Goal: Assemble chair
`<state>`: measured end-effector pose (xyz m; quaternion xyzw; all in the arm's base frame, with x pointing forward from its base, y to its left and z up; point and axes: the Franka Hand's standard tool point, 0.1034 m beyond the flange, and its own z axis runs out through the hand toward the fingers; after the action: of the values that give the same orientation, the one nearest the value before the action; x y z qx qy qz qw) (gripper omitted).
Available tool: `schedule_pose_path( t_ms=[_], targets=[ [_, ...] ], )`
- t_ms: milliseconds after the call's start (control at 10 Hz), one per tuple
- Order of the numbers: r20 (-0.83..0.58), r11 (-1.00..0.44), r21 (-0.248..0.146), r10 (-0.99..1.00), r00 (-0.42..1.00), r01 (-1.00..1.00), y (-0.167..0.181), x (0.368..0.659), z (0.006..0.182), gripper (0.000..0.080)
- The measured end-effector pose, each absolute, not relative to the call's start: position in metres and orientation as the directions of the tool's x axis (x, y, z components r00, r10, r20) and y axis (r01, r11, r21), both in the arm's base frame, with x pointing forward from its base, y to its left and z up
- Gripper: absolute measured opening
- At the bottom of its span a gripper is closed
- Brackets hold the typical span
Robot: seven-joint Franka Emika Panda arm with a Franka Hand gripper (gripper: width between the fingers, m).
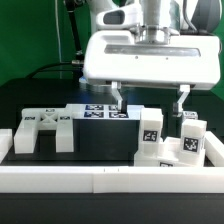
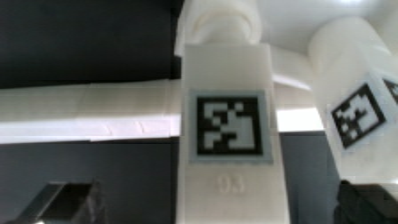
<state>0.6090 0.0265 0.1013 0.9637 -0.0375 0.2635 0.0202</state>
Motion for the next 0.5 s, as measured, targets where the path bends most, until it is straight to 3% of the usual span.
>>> schedule_pose_path(
  t_ms=[200, 500],
  targets=[
    [0.498, -0.997, 0.012, -0.065, 0.865, -0.082, 0.0267, 0.6147, 0.1085, 0.0649],
    [0.473, -0.997, 0.009, -0.066, 0.879, -0.08, 0.0278, 0.6133, 0.105, 0.0649]
  ],
)
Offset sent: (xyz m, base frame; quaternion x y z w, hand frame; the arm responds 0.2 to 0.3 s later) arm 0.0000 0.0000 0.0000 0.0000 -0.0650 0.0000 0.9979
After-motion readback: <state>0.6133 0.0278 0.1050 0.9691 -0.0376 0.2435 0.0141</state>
